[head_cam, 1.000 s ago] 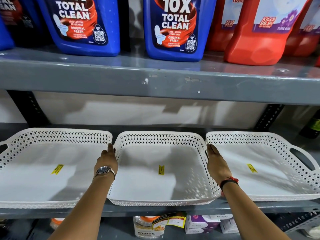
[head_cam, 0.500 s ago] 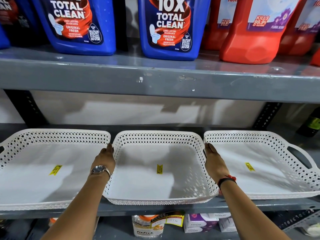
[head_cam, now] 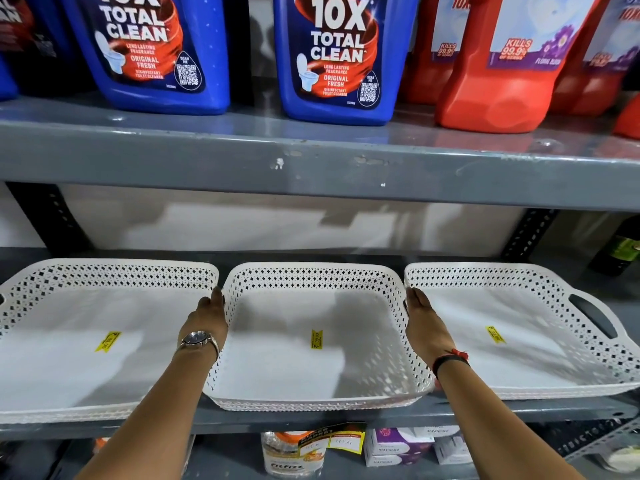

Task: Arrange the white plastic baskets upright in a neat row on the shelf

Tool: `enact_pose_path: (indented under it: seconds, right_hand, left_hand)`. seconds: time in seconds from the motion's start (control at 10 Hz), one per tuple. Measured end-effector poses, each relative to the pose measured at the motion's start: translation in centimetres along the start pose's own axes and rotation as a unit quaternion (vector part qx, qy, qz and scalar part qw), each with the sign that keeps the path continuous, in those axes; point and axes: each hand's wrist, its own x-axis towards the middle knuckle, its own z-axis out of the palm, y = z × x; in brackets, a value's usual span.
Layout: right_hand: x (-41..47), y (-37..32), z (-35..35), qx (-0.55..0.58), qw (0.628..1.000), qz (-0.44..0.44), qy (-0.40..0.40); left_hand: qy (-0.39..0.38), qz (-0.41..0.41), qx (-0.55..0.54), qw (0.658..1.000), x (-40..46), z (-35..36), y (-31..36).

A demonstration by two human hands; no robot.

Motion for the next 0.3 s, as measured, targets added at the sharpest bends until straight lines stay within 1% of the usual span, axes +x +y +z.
enact_pose_path:
  seconds: [0.1, 0.2, 0.3]
  right_hand:
    - [-0.2, -0.1, -0.3, -0.023, 1.000, 0.008, -0.008]
    - [-0.7, -0.8, -1.1, -0.087, 0.995, -0.009, 0.038]
    - [-1.4, -1.9, -1.9, -0.110, 0.991, -0.030, 0.067]
  left_hand:
    - [-0.020, 0.000, 0.021, 1.000, -0.3, -0.4, -0.1]
    - [-0.003, 0.027, 0.059, 0.998, -1.0, -1.6, 0.5]
    - [0.067, 0.085, 0.088, 0.990, -2.1, -2.3, 1.4]
